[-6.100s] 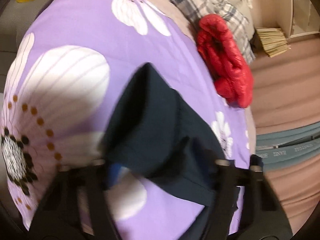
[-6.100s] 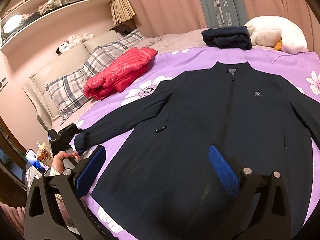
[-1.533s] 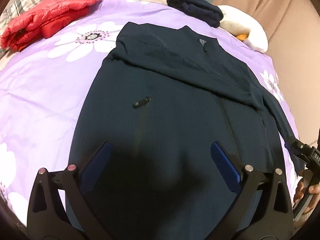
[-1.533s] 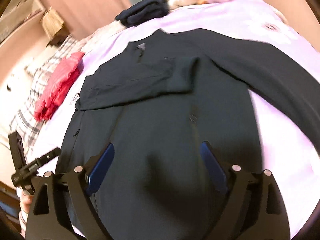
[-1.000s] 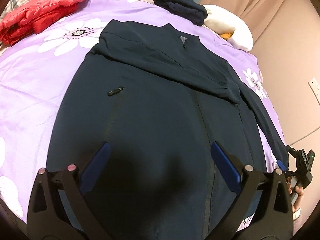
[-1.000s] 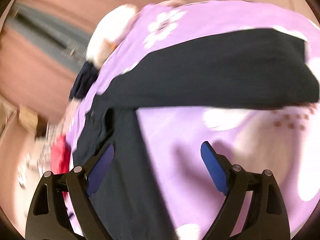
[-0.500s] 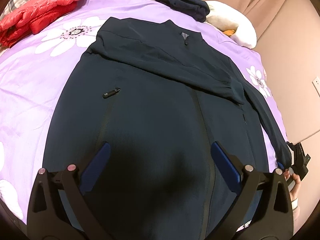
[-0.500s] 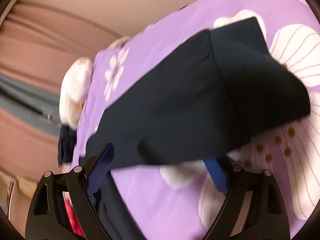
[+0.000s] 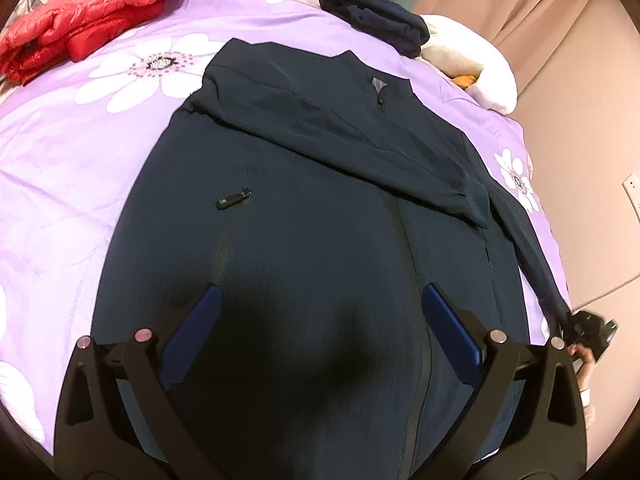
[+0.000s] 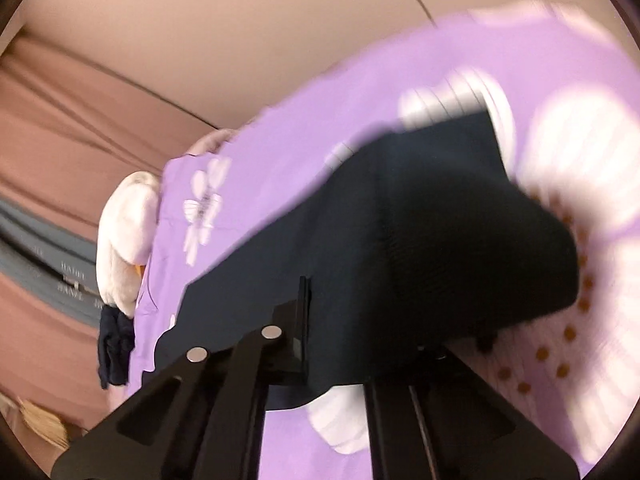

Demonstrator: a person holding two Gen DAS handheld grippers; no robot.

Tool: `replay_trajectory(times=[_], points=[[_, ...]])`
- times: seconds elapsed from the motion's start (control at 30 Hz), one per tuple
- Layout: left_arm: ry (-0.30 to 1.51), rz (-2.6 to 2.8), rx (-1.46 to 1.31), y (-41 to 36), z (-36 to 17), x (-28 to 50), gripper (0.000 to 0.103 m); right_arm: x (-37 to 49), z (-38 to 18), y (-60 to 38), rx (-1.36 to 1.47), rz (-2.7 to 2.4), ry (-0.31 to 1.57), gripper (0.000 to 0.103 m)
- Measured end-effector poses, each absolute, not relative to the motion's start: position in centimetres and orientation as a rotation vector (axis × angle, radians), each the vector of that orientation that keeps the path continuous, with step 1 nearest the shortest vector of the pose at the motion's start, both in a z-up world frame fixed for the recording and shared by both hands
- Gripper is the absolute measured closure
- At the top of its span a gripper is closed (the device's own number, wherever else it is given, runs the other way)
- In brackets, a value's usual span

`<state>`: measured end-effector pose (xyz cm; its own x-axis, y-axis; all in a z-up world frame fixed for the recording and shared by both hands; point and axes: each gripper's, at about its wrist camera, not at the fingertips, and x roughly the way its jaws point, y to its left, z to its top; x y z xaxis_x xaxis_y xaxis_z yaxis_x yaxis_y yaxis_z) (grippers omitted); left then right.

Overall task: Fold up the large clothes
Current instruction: 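Lift the other sleeve with the right tool and carry it across the jacket, then lay the sleeve across the chest and open the right tool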

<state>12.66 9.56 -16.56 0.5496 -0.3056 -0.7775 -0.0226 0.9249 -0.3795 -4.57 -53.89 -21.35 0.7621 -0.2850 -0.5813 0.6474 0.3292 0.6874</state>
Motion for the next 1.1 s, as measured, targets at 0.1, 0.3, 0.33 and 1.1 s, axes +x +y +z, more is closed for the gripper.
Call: replay_trajectory(times=[0.1, 0.3, 0.33, 1.1], points=[[0.992, -0.189, -0.385, 9.6, -17.0, 13.0, 0.002, -3.2, -16.4, -52.6, 0.89, -0.595, 0.352, 0.099], [0.98, -0.229, -0.473, 10.4, -17.1, 14.0, 0.002, 3.3, -4.4, -44.9, 0.408, -0.415, 0.337, 0.099], [0.976, -0.232, -0.49, 10.7, -17.1, 14.1, 0.002, 4.2, -3.4, -43.7, 0.367, -0.39, 0.342, 0.099], [0.96, -0.132, -0.65, 19.5, -19.7, 18.8, 0.002, 20.0, -17.9, -2.3, -0.566, 0.317, 0.837, 0.094]])
